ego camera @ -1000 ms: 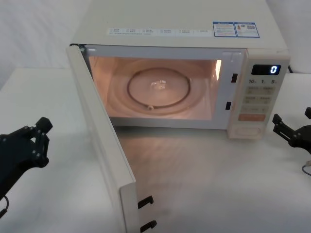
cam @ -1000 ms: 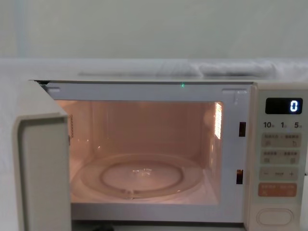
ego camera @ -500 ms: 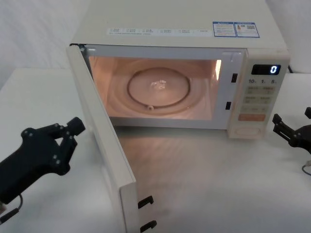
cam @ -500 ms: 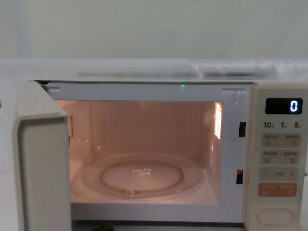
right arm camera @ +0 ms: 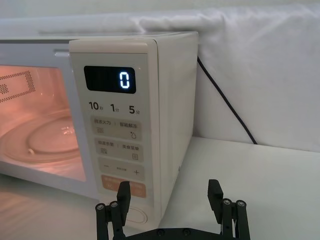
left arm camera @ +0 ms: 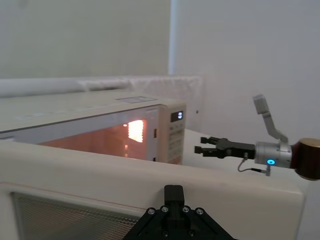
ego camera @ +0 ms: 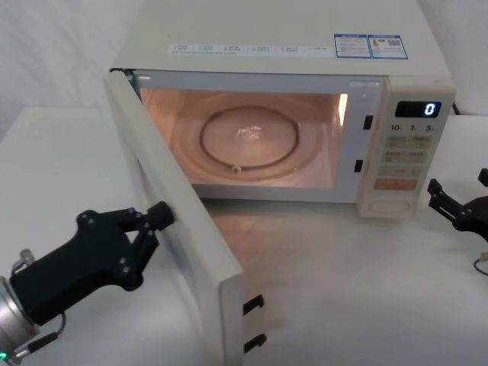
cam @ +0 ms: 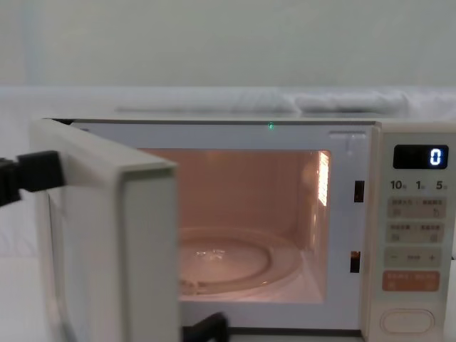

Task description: Press the button to open the microwave door with one hand; close the microwave door with the other hand.

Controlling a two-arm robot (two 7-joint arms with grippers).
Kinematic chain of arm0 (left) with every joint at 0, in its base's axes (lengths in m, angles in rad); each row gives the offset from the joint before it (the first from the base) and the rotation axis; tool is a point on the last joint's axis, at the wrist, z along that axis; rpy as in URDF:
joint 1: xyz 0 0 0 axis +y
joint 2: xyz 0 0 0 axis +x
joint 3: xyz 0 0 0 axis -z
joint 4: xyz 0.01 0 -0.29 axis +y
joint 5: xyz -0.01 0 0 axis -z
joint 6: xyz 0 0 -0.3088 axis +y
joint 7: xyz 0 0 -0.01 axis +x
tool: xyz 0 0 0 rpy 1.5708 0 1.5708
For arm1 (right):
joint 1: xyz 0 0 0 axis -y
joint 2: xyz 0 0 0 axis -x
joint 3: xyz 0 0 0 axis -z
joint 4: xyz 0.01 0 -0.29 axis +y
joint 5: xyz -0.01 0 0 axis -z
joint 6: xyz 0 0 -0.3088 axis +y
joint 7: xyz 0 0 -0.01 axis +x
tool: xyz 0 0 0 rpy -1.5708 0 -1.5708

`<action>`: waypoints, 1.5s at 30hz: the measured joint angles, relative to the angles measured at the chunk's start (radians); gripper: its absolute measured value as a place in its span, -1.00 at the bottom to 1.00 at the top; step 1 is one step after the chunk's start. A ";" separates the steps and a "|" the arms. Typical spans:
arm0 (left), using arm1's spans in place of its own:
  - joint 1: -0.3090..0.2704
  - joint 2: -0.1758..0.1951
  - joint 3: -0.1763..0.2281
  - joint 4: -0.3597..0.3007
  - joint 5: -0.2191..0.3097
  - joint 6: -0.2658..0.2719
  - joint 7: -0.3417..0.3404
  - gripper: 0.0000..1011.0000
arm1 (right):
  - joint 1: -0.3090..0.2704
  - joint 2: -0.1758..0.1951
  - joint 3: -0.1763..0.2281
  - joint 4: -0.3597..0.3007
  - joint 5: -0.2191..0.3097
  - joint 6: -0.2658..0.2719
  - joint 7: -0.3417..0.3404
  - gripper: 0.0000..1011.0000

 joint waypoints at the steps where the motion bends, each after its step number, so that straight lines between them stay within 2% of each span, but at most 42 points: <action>1: -0.007 0.003 0.007 0.002 0.000 0.002 -0.002 -1.00 | 0.000 0.000 0.000 0.000 0.000 0.000 0.000 0.98; 11: -0.136 0.024 0.116 0.034 0.003 0.020 -0.013 -1.00 | 0.000 0.000 0.000 0.000 0.000 0.000 0.000 0.98; 12: -0.178 0.025 0.152 0.048 0.003 0.029 -0.021 -1.00 | 0.000 0.000 0.000 0.000 0.000 0.000 0.000 0.98; 14: -0.193 0.024 0.164 0.052 0.003 0.032 -0.024 -1.00 | 0.000 0.000 0.000 0.000 0.000 0.000 0.000 0.98; 15: -0.221 0.023 0.194 0.062 0.003 0.039 -0.030 -1.00 | 0.000 0.000 0.000 0.000 0.000 0.000 0.000 0.98; 19: -0.284 0.017 0.255 0.089 0.007 0.054 -0.047 -1.00 | 0.000 0.000 0.000 0.000 0.000 0.000 0.000 0.98; 21: -0.330 0.011 0.301 0.110 0.012 0.066 -0.060 -1.00 | 0.000 0.000 0.000 0.000 0.000 0.000 0.000 0.98; 22: -0.330 0.011 0.301 0.110 0.012 0.066 -0.060 -1.00 | 0.000 0.000 0.000 0.000 0.000 0.000 0.000 0.98; 25: -0.383 0.001 0.352 0.138 0.017 0.080 -0.072 -1.00 | 0.000 0.000 0.000 0.000 0.000 0.000 0.000 0.98; 36: -0.527 -0.037 0.460 0.227 0.051 0.107 -0.063 -1.00 | 0.000 0.000 0.000 0.000 0.000 0.000 0.000 0.98; 44: -0.632 -0.076 0.518 0.309 0.076 0.108 -0.035 -1.00 | 0.000 0.000 0.000 0.000 0.000 0.000 0.000 0.98; 45: -0.632 -0.076 0.518 0.309 0.076 0.108 -0.035 -1.00 | 0.000 0.000 0.000 0.000 0.000 0.000 0.000 0.98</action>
